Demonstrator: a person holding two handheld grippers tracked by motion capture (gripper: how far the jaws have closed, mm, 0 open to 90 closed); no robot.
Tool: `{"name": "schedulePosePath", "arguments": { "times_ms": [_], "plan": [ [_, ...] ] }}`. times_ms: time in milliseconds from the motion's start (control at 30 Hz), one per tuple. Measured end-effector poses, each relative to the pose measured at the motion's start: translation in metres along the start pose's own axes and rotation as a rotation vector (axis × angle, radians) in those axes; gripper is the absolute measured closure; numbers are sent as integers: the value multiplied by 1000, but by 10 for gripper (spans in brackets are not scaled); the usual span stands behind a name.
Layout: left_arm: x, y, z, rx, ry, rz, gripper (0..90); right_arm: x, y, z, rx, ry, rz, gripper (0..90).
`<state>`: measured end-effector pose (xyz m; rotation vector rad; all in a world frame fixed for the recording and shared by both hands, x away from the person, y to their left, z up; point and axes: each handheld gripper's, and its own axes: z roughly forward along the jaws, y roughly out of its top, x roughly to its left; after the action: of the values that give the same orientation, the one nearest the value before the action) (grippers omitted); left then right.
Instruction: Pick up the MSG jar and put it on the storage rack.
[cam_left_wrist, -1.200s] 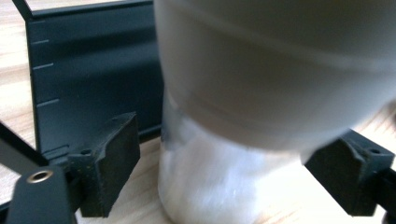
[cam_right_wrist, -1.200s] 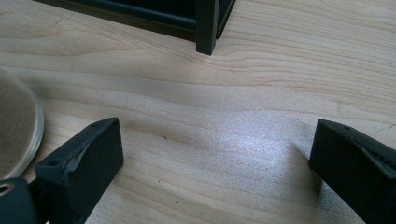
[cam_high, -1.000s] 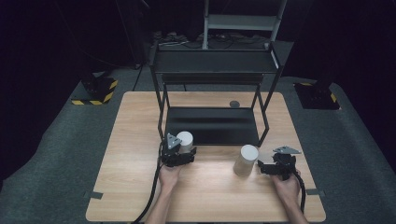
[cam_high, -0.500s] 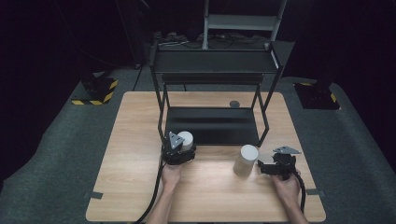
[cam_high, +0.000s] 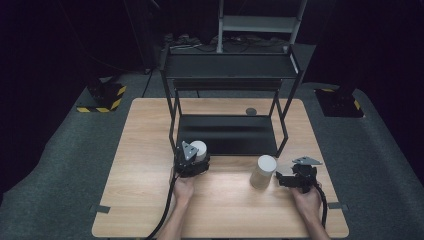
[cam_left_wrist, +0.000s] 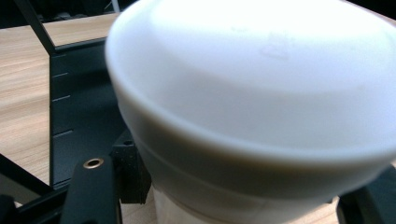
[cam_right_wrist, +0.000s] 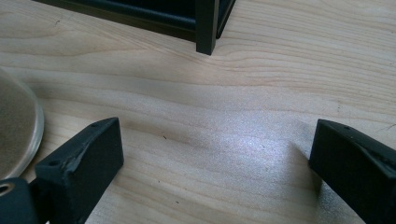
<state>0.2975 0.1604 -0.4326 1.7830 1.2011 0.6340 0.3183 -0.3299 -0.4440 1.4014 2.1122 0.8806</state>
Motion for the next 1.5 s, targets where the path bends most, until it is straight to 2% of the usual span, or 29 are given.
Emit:
{"name": "schedulePosePath", "arguments": {
  "times_ms": [433,633,800,900,1067,1267,1400,1467,1500],
  "plan": [
    [4,11,-7,10,-25,13,341,0,0,0,1,0,3,23],
    [7,21,-11,24,-45,5,342,0,0,0,0,0,2,23],
    [9,30,-15,29,-62,20,343,0,0,0,1,0,3,23],
    [10,39,-18,34,-75,36,343,0,0,0,1,0,3,23],
    [16,52,-23,41,-109,25,344,0,0,0,0,0,4,23],
    [21,66,-26,50,-129,19,345,0,0,0,0,0,3,23],
    [24,80,-30,59,-142,20,345,0,0,0,0,0,4,23],
    [24,91,-34,62,-149,30,346,0,0,0,0,0,4,23],
    [24,91,-34,62,-149,30,346,0,0,0,0,0,4,23]
  ]
}}
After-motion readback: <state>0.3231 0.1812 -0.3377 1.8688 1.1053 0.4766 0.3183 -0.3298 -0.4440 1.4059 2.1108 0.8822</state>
